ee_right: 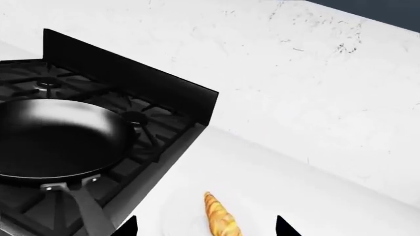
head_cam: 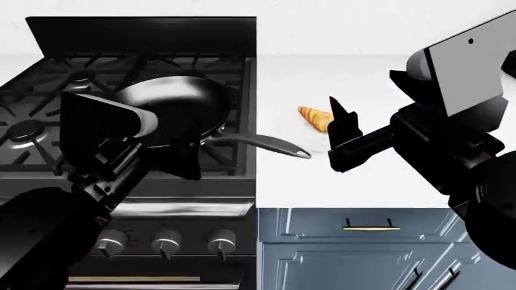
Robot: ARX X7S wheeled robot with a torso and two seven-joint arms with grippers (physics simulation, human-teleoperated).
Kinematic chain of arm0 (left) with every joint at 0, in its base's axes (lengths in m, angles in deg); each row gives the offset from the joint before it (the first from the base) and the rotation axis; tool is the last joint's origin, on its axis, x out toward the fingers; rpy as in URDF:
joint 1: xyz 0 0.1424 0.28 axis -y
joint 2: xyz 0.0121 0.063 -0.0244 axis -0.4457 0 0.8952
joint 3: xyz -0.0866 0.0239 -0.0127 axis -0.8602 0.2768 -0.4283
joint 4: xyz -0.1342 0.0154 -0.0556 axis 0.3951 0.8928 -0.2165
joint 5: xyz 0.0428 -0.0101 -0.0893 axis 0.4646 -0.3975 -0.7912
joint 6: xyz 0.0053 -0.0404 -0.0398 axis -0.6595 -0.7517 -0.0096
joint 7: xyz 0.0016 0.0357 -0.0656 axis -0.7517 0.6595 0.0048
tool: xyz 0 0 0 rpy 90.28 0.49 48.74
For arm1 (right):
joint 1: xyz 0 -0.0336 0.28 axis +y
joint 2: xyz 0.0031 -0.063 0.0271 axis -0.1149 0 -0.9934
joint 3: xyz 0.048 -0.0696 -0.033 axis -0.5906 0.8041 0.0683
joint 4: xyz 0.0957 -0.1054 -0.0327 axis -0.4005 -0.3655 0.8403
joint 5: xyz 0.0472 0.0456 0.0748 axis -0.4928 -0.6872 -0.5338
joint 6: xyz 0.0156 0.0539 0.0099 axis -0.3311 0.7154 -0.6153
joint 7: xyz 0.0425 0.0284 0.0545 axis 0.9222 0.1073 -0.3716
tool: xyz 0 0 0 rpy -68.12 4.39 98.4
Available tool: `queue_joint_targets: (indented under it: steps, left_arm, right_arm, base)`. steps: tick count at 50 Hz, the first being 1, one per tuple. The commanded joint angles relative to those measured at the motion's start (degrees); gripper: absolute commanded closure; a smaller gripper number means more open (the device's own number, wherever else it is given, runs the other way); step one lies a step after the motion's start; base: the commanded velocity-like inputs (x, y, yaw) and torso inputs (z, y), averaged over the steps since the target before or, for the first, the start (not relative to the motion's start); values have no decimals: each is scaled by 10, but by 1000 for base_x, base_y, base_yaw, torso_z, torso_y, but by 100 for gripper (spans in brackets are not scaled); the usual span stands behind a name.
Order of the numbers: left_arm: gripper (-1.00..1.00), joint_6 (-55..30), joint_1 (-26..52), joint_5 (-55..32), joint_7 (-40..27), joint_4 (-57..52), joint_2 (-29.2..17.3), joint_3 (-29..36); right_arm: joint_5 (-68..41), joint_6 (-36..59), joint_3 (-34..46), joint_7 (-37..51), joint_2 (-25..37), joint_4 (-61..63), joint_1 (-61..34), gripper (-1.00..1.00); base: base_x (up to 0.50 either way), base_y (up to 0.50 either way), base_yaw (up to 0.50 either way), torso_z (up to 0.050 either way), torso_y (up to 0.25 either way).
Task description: Pick the croissant and place it on the pan. Then turn on the stove to warm the croissant.
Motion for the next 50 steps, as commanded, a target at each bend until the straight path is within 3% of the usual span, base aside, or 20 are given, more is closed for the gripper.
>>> queue_joint_targets:
  steps: [1, 23, 32, 36, 40, 50]
  left_arm:
    - [-100, 2, 6, -3, -4, 0, 0, 1]
    - [-100, -4, 10, -19, -9, -6, 2, -5]
    - [-100, -4, 7, -29, -7, -8, 1, -11]
    - [-100, -1, 5, -30, -6, -6, 0, -12]
    - [-100, 2, 5, -30, -7, -3, -1, -12]
    - [-100, 5, 11, -29, -10, 4, -3, -9]
  right_arm:
    - [-18, -2, 21, 10, 7, -14, -15, -100]
    - [-47, -16, 44, 25, 20, -19, -36, -100]
    - [-85, 8, 89, 28, 29, -73, -70, -100]
    - [-63, 30, 110, -24, 30, -122, -95, -100]
    - [27, 34, 136, -139, 28, -159, -122, -100]
    - [196, -28, 248, -367, 34, -256, -167, -100]
  base:
    - [500, 0, 0, 0, 0]
    - [500, 0, 0, 0, 1]
    - [0, 0, 0, 0, 1]
    - [0, 0, 0, 0, 0]
    - [0, 0, 0, 0, 0]
    - [0, 0, 0, 0, 0]
